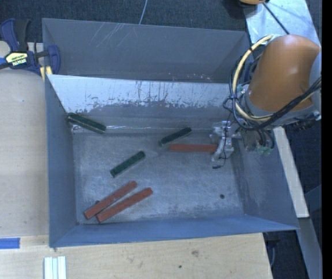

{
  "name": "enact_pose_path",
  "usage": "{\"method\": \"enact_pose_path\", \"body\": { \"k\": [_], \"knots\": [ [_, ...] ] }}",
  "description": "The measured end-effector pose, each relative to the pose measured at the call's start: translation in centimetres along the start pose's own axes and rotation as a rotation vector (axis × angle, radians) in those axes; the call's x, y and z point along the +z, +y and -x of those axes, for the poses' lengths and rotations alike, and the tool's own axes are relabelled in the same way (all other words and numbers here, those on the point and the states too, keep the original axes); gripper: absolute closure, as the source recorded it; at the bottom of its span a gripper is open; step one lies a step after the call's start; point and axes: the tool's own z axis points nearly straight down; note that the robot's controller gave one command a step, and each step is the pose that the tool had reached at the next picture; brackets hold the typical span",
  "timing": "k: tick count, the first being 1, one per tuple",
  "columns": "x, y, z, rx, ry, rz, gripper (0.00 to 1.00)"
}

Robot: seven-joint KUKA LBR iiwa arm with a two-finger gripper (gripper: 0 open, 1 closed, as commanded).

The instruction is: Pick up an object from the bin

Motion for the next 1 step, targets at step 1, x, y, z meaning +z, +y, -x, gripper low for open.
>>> {"method": "enact_pose_path", "body": {
  "k": [1],
  "knots": [
    [0.0,0.0,0.0,0.0,0.0,0.0,1.0]
  ]
}}
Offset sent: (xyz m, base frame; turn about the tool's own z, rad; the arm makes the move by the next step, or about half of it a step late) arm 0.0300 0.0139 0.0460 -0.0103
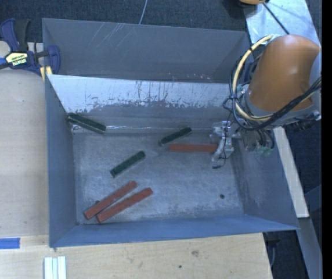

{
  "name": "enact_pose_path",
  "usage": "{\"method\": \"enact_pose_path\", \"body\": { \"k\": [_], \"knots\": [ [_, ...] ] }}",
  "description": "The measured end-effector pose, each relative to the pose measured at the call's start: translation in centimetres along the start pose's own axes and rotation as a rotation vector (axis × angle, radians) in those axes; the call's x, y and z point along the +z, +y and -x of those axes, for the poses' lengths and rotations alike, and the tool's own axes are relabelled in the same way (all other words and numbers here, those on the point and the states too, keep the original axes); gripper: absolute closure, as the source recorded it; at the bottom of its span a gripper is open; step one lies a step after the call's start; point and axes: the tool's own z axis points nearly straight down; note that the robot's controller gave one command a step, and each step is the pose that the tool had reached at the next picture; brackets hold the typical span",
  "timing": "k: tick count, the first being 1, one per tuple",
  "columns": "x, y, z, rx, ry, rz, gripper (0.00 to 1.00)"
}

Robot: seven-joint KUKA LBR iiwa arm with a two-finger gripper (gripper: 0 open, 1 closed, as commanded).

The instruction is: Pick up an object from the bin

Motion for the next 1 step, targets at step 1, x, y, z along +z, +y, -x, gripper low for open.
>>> {"method": "enact_pose_path", "body": {
  "k": [1],
  "knots": [
    [-4.64,1.51,3.03,-0.012,-0.002,0.0,1.0]
  ]
}}
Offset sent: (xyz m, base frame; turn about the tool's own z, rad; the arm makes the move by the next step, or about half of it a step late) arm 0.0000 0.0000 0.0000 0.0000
